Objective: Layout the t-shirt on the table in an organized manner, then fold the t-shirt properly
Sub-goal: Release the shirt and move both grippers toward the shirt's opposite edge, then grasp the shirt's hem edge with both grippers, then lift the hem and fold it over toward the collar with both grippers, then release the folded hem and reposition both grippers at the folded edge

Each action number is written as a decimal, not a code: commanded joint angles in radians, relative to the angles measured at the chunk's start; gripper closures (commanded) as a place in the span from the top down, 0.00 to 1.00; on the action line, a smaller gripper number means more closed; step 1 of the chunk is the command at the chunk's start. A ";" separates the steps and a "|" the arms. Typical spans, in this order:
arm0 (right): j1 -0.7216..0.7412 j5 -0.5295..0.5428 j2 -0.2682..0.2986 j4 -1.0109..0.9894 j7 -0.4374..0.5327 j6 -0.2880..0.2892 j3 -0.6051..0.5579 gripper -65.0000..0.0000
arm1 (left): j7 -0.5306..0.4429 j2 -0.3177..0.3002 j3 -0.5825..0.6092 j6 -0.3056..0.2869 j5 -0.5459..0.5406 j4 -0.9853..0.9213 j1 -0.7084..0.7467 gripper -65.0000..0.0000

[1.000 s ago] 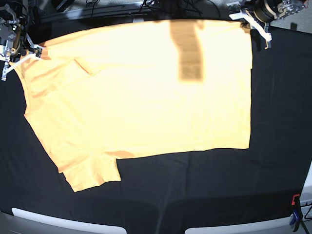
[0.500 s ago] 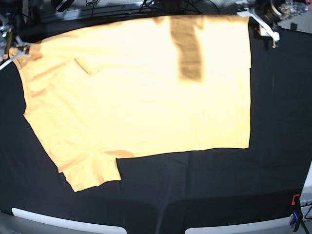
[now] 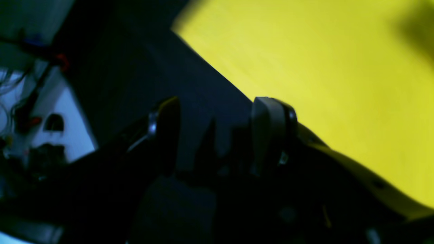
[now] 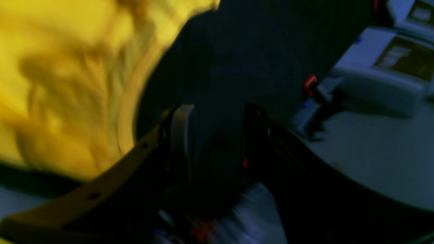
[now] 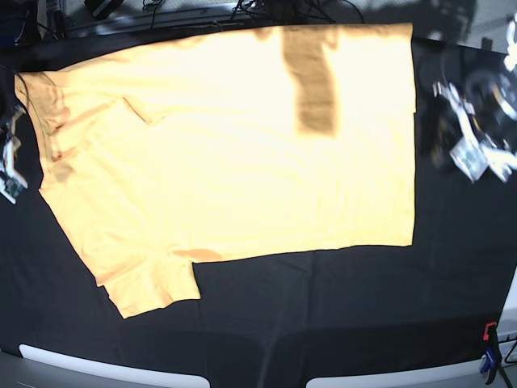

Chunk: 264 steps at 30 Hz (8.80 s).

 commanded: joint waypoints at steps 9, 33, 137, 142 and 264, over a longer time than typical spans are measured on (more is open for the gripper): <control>0.305 0.199 -0.189 -0.156 0.007 0.034 0.015 0.36 | -0.051 0.217 -0.009 -0.051 -0.175 -0.406 -0.356 0.48; 0.456 0.307 -0.373 -0.230 -0.028 0.081 0.015 0.36 | 0.042 0.336 -0.009 -0.247 -0.319 -1.379 -0.960 0.48; 1.039 0.079 -0.484 -1.064 0.140 0.319 -0.297 0.00 | 0.164 0.367 -0.011 -0.318 -0.548 -1.140 -0.899 0.00; 0.900 0.212 -0.425 -0.826 0.083 0.303 -0.202 0.00 | 0.159 0.367 -0.011 -0.285 -0.544 -0.981 -0.807 0.00; 1.037 0.146 -0.652 -0.842 -0.213 0.329 -0.150 0.02 | 0.153 0.452 -0.239 -0.229 -0.430 -0.410 -0.276 0.54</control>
